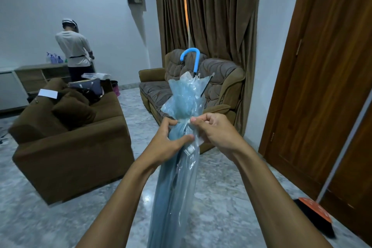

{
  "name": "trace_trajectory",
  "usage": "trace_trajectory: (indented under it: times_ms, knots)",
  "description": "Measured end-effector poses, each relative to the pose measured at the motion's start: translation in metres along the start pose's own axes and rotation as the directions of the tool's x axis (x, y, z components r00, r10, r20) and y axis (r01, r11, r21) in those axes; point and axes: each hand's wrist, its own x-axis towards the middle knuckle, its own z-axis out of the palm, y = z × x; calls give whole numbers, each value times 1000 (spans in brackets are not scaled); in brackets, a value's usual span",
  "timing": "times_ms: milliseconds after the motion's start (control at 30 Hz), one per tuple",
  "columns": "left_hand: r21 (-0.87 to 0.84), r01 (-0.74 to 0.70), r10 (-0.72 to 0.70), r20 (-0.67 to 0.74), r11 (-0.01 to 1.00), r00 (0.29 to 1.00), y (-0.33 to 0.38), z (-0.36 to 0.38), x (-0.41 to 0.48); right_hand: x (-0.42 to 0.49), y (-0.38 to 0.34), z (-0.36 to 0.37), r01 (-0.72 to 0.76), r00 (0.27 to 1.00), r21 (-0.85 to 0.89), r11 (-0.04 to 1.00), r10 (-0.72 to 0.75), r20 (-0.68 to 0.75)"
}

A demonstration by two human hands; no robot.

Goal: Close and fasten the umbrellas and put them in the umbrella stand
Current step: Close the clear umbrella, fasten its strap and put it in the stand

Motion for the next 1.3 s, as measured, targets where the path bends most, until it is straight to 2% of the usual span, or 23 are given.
trace_trajectory:
  times_ms: [200, 333, 467, 567, 700, 800, 833, 867, 900, 967, 1000, 1100, 1200, 1300]
  knots:
    - [-30, 9, -13, -134, 999, 991, 0, 3, -3, -1, -4, 4, 11, 993, 2, 1000, -11, 115]
    - [-177, 26, -52, -146, 984, 988, 1, 0, -6, 2, -6, 3, -6, 992, 37, 999, 1, 128]
    - [-300, -6, -32, -123, 954, 992, 10, -1, -13, 5, -2, 5, -15, 1000, 77, 997, 15, 0]
    - [-327, -24, -15, -118, 945, 993, 8, -4, -16, 2, 2, 12, 30, 994, 21, 999, -28, -108]
    - [-390, -46, 10, -94, 919, 996, 9, -4, -19, -4, 8, 19, -120, 992, 261, 958, 125, -2]
    - [-437, 10, -30, -40, 900, 999, 8, -8, -19, -4, 7, 24, -132, 990, 311, 941, 142, -8]
    - [-401, 40, -52, -19, 915, 998, 8, -8, -18, -3, 8, 25, -121, 990, 310, 943, 139, -38]
    - [-277, 61, -71, -26, 959, 997, 7, -10, -16, -3, 8, 26, -111, 988, 314, 943, 138, -67]
    - [-70, 77, -82, -71, 995, 994, 7, -11, -14, -2, 11, 26, -100, 986, 312, 945, 135, -93]
    - [315, 92, -33, -188, 945, 982, 9, -12, -14, -3, 13, 30, -86, 983, 275, 958, 126, -135]
    - [392, 58, 33, -222, 918, 974, 14, -10, -17, -4, 13, 33, -81, 981, 259, 962, 123, -151]
    - [452, -79, 190, -206, 889, 960, 20, -2, -23, -1, 12, 42, -35, 970, 199, 979, 81, -228]
    - [461, -76, 144, -115, 884, 983, 16, 2, -26, 0, 11, 40, -34, 964, 98, 995, 59, -258]
    - [395, -106, 161, -107, 913, 981, 8, -3, -26, -1, 11, 34, -37, 985, 70, 997, 48, -165]
